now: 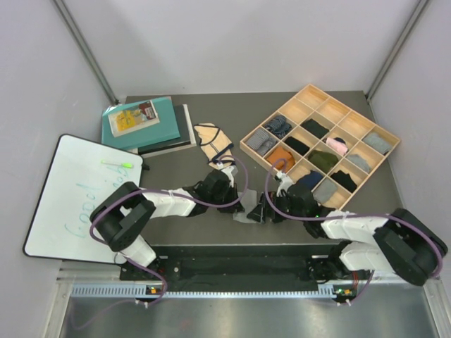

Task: Roll the underwear
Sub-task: Roll the underwear to the center of the board.

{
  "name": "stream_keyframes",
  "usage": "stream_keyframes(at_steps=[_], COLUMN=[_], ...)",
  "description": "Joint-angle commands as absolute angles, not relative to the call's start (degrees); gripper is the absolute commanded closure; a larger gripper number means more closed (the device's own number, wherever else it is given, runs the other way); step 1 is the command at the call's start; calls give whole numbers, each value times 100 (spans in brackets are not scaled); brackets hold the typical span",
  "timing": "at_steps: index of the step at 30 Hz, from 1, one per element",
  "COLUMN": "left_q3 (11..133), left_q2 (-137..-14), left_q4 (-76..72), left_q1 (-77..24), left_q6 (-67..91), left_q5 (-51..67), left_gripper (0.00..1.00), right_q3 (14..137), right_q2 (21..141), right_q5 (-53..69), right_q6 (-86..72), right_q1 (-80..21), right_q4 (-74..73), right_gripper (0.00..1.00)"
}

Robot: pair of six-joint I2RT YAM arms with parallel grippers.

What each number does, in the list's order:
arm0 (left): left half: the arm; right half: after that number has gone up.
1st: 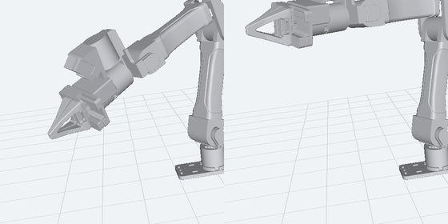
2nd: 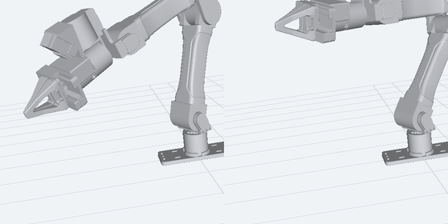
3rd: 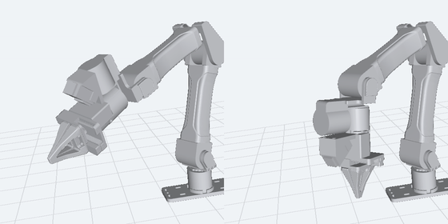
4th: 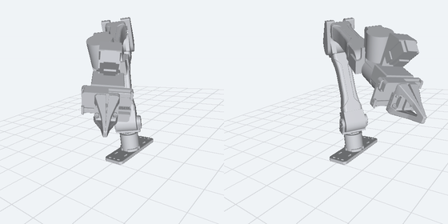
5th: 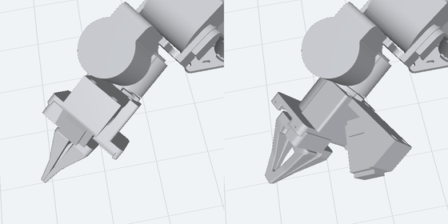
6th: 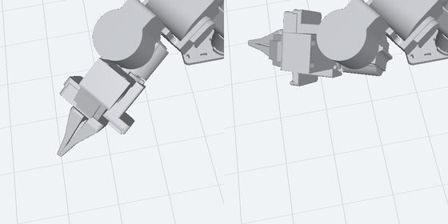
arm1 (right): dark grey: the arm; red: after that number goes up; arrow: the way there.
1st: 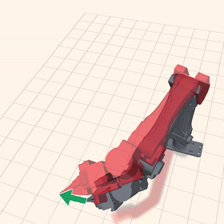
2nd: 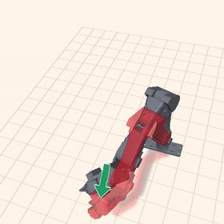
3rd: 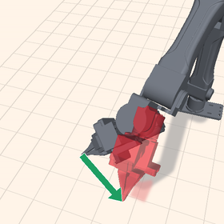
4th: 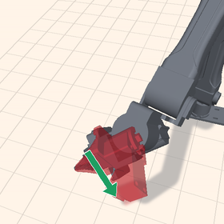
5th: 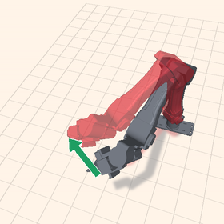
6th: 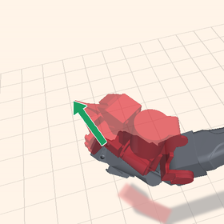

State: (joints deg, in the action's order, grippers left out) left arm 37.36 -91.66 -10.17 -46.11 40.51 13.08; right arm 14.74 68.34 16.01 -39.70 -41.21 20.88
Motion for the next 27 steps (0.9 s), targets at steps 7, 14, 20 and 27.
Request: stream_keyframes(at_steps=[7,14,20,27], left_q3=[3534,3182,3146,2989], left_q2=[-9133,-8605,-8525,-8403], left_q4=[-448,-712,-721,-896], left_q1=[-4632,-4623,-4632,-4632], left_q6=[4280,4482,4535,4649], left_q5=[1081,905,835,809], left_gripper=[100,100,100,100], right_q3=[1582,1468,1582,1678], right_q2=[7814,7866,8261,8841], right_q5=[880,756,817,809], right_q6=[-4166,-4254,-4254,-4394], right_q1=[-4579,-4649,-4772,-5027], right_q4=[2005,1951,2030,2171], right_gripper=[8,11,24,51])
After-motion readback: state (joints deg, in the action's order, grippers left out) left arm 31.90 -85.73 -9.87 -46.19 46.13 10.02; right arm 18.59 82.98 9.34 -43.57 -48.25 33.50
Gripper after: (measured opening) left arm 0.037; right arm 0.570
